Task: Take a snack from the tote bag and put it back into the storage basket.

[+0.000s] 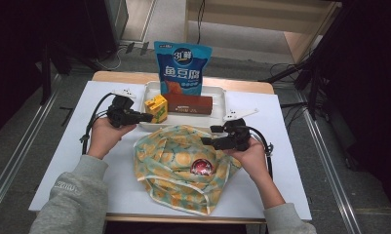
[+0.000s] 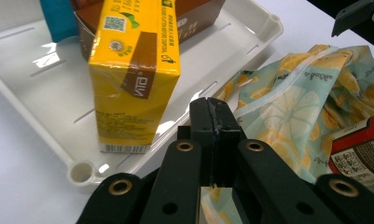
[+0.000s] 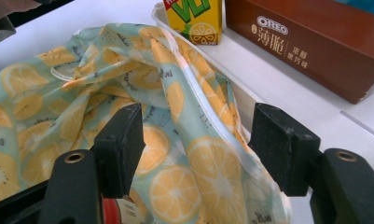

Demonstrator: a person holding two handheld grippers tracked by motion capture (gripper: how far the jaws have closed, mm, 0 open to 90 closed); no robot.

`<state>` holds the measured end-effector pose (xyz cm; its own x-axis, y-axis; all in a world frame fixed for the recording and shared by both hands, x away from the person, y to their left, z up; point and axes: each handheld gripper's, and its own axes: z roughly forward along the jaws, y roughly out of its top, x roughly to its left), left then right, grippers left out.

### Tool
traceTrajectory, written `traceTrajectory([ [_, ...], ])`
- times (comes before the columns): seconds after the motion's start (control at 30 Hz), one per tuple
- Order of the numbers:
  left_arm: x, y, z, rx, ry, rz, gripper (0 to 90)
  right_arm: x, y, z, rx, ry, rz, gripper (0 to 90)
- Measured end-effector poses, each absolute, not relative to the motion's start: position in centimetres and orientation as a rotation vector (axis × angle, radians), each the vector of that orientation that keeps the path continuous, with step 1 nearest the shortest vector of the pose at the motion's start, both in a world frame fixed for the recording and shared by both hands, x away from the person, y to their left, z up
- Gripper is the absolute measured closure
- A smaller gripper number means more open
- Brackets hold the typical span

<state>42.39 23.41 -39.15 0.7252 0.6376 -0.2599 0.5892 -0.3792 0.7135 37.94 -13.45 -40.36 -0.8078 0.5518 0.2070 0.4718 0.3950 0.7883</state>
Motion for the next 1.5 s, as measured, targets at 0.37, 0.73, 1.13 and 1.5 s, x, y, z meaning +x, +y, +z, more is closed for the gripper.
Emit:
traceTrajectory([
  [0.37, 43.2, 22.0, -40.6, 2.114, 0.934, 0.118, 90.0, 37.9, -13.1, -40.5, 0.911, 2.563, 1.388, 35.6],
  [0.73, 43.6, 22.3, -40.9, 2.101, 0.964, 0.122, 88.9, 37.9, -13.3, -40.4, 0.934, 2.562, 1.412, 35.6],
  [1.13, 43.7, 23.2, -40.7, 2.089, 0.987, 0.115, 87.9, 38.0, -13.4, -40.4, 0.937, 2.562, 1.411, 35.6],
  [1.5, 43.9, 24.8, -40.6, 2.061, 1.028, 0.134, 86.9, 37.9, -13.7, -40.3, 0.940, 2.547, 1.407, 35.6],
])
